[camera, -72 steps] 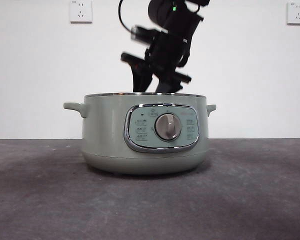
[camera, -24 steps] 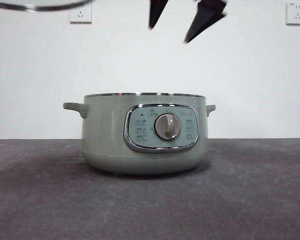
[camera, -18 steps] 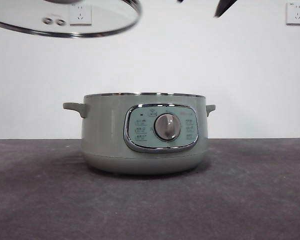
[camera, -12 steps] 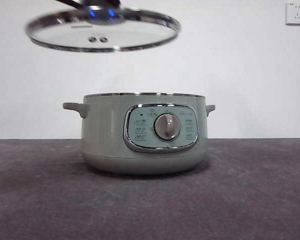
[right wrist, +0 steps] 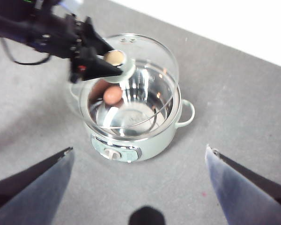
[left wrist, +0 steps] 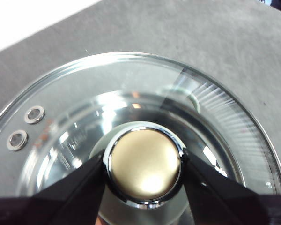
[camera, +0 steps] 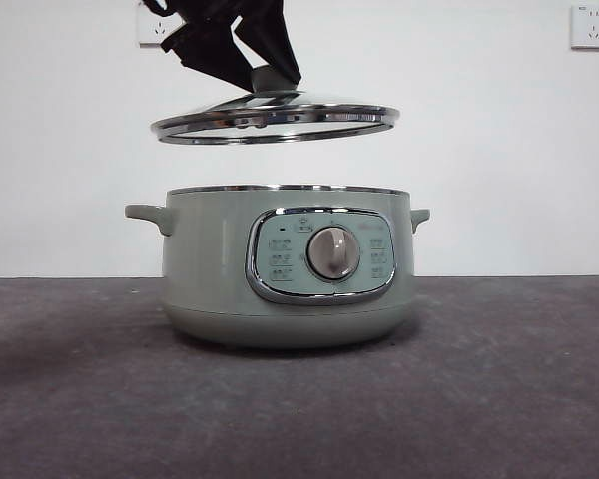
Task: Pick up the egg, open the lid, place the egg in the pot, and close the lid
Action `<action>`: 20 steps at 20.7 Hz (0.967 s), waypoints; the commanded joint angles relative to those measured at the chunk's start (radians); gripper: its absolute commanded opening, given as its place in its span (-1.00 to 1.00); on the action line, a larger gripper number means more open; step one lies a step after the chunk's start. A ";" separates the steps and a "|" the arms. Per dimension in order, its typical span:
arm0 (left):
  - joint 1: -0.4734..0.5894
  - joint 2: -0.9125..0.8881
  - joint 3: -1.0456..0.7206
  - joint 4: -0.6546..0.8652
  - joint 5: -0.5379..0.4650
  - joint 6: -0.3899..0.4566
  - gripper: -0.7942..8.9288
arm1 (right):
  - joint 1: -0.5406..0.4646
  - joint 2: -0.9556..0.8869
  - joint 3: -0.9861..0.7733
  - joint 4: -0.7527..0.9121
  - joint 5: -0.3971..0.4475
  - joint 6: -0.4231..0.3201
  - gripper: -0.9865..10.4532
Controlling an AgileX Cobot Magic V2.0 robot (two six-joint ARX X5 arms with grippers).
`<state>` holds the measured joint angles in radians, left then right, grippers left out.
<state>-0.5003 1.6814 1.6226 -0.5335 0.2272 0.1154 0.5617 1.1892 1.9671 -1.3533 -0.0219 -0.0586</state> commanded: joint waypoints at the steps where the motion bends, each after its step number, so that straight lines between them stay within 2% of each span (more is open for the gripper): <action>1: -0.003 0.027 0.043 0.027 0.007 0.012 -0.85 | 0.000 -0.032 -0.006 -0.024 0.004 0.023 0.00; 8: -0.020 0.120 0.043 0.024 -0.004 0.007 -0.85 | 0.000 -0.101 -0.008 -0.024 0.004 0.029 0.00; 20: -0.029 0.186 0.043 -0.023 -0.045 0.008 -0.85 | 0.000 -0.109 -0.008 -0.025 0.004 0.025 0.00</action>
<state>-0.5232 1.8381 1.6646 -0.5674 0.1864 0.1123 0.5617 1.0832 1.9659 -1.3533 -0.0219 -0.0402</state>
